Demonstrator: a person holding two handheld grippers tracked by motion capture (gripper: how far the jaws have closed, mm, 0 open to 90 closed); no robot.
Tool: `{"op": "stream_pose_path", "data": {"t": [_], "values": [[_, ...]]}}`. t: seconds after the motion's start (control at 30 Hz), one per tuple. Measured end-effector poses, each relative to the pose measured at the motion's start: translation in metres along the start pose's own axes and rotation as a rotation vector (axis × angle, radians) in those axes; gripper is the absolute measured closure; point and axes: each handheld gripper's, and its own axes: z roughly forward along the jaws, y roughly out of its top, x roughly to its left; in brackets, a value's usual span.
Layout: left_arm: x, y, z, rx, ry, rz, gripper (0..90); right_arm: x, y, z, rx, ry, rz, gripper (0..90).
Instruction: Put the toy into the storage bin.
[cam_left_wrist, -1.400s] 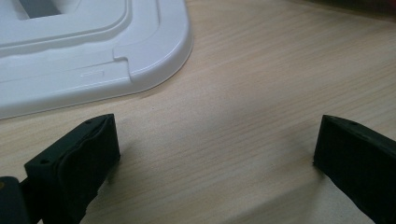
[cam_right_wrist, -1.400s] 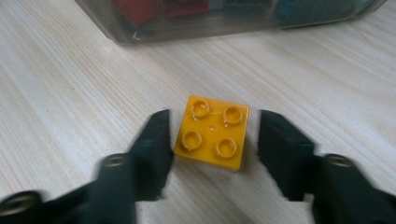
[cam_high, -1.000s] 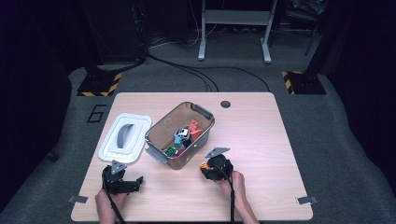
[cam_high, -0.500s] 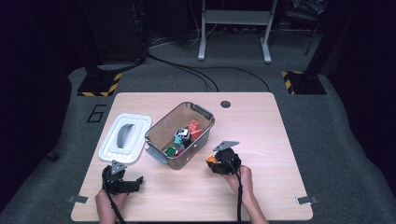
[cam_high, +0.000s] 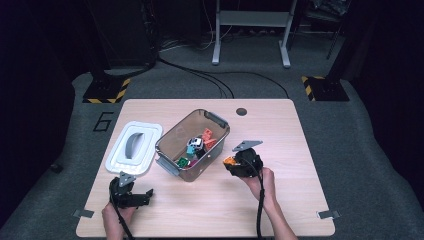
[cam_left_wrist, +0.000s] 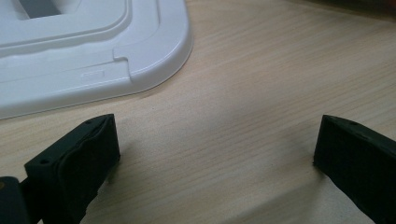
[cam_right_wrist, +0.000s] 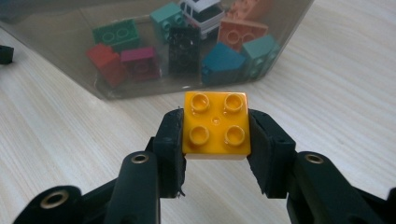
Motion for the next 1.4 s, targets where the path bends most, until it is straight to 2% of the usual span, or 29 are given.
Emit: {"op": "stream_pose_path", "data": {"t": [0.27, 0.5, 0.77, 1.0, 1.1, 1.17, 1.4], "values": [[0.000, 0.000, 0.000, -0.004, 0.002, -0.003, 0.1, -0.004, 0.016, -0.015, -0.022, -0.007, 0.006, 58.7], [0.000, 0.000, 0.001, -0.011, 0.009, -0.007, 0.2, -0.003, 0.039, -0.031, -0.041, -0.033, -0.020, 58.7], [0.000, 0.000, 0.001, -0.011, 0.008, -0.006, 0.1, -0.006, 0.058, -0.036, -0.052, -0.028, -0.034, 58.7], [-0.001, -0.001, 0.001, -0.012, 0.009, -0.013, 0.2, -0.001, 0.085, -0.027, -0.054, -0.006, -0.067, 58.7], [-0.001, -0.001, 0.001, -0.013, 0.009, -0.015, 0.2, 0.001, 0.089, -0.022, -0.054, -0.001, -0.074, 58.7], [-0.001, -0.001, 0.001, -0.013, 0.010, -0.016, 0.2, 0.006, 0.096, -0.013, -0.041, 0.014, -0.080, 58.7], [-0.001, -0.001, 0.001, -0.013, 0.010, -0.015, 0.2, 0.013, 0.101, 0.003, -0.022, 0.048, -0.089, 58.6]]}}
